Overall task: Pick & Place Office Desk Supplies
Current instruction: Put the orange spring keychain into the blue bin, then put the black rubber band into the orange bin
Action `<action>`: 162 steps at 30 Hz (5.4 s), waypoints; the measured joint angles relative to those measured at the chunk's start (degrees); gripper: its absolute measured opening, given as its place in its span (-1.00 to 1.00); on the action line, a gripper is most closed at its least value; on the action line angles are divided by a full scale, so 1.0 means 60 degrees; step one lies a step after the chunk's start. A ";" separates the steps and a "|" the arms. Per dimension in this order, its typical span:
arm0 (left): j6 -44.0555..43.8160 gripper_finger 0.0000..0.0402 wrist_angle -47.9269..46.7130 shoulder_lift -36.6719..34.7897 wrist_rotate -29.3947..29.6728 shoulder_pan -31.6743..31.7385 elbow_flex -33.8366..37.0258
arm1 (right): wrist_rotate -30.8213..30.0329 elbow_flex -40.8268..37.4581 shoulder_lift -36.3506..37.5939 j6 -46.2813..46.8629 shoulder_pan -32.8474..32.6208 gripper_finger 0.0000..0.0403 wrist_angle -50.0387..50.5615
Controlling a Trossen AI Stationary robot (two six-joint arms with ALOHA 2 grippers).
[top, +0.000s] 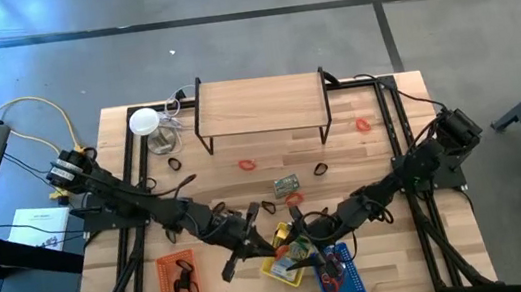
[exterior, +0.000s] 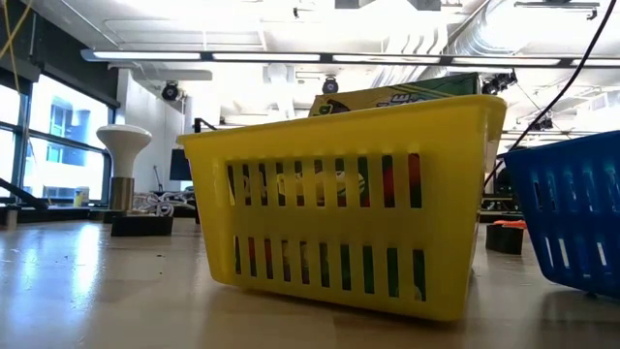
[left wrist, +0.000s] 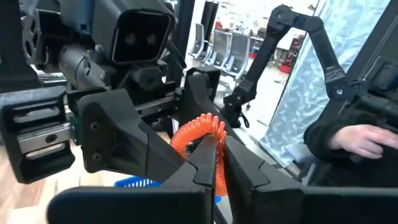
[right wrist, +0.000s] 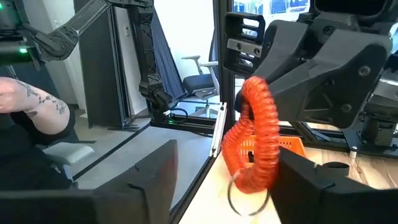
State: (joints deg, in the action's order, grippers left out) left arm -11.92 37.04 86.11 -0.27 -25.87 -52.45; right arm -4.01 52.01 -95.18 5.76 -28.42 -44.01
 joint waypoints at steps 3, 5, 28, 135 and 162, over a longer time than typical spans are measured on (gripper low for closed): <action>-0.0002 -0.95 -0.0129 0.0000 -0.0007 0.0000 0.0000 | -0.0045 0.0002 0.0000 -0.0001 0.0000 -0.14 -0.0014; -0.0018 -0.95 -0.0248 -0.0001 -0.0018 0.0000 0.0000 | -0.0097 -0.0001 0.0000 0.0002 0.0013 -0.30 -0.0048; 0.0793 -0.45 -0.0404 -0.0004 0.0010 -0.0452 0.0007 | -0.0330 -0.0001 0.0320 -0.0307 -0.0186 -0.96 0.0810; -0.0613 -0.32 -0.2741 -0.0007 0.1438 -0.1832 0.0010 | -0.2672 0.1077 -0.0532 0.0669 0.3519 -0.99 1.5693; 0.5580 -0.32 0.3411 0.3151 0.4860 -0.1861 0.0007 | -0.5002 0.3999 -0.0568 -0.0324 -0.2794 -0.99 1.0071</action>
State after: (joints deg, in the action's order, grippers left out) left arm 21.56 57.50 105.01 28.89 -37.04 -52.40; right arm -34.02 76.01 -98.58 3.82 -45.19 16.42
